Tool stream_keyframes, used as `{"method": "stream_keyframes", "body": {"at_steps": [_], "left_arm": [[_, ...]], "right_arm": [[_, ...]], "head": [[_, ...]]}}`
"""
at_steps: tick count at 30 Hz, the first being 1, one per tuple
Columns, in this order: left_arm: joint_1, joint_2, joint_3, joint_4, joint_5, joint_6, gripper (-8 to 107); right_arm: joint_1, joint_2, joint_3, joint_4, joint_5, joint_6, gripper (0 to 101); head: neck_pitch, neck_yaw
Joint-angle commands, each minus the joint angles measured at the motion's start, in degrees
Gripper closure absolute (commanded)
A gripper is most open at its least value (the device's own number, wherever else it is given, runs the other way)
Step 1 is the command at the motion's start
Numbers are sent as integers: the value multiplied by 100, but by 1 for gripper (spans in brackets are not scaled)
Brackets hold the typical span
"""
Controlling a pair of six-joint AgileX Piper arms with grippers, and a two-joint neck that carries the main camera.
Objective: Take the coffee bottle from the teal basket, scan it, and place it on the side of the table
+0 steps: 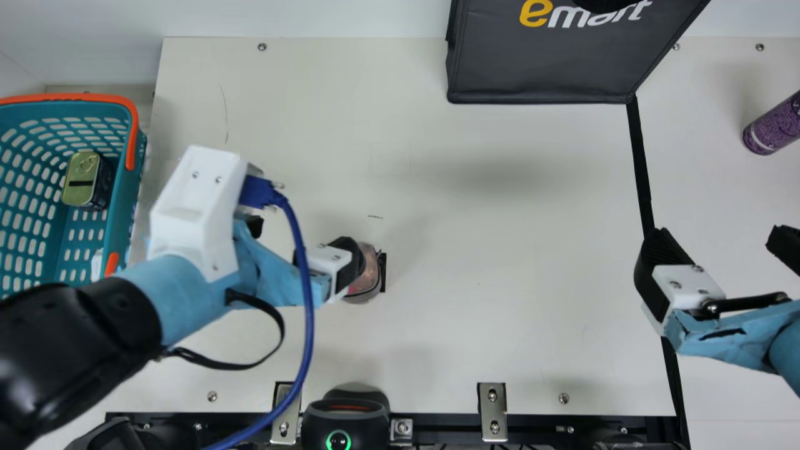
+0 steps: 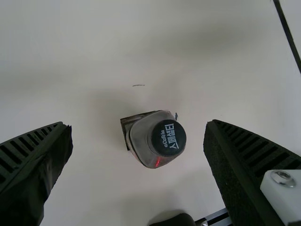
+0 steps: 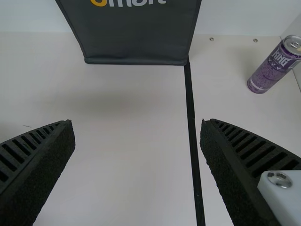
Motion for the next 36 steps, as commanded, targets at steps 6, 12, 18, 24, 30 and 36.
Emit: {"method": "stream_keyframes", "body": {"at_steps": [6,12,18,24,30,36], "left_arm": [[-853,330,-47,716,169,-1577,9],[-1239,577,-26,1053,224,-2294,9],[-1555,802,73,1492,298,-3009,9],[-1774,990,245,1829,342,-3610,9],[-1909,1121,364,2044,378,-4061,9],[-2022,1200,450,2263,371,-4432,9]], "right_arm": [[0,0,0,0,7,0,6],[0,0,0,0,7,0,6],[0,0,0,0,7,0,6],[0,0,0,0,7,0,6],[0,0,0,0,7,0,6],[0,0,0,0,1,0,6]], "head": [[-166,9],[-166,9],[-166,9],[-166,9],[-166,9],[-166,9]]}}
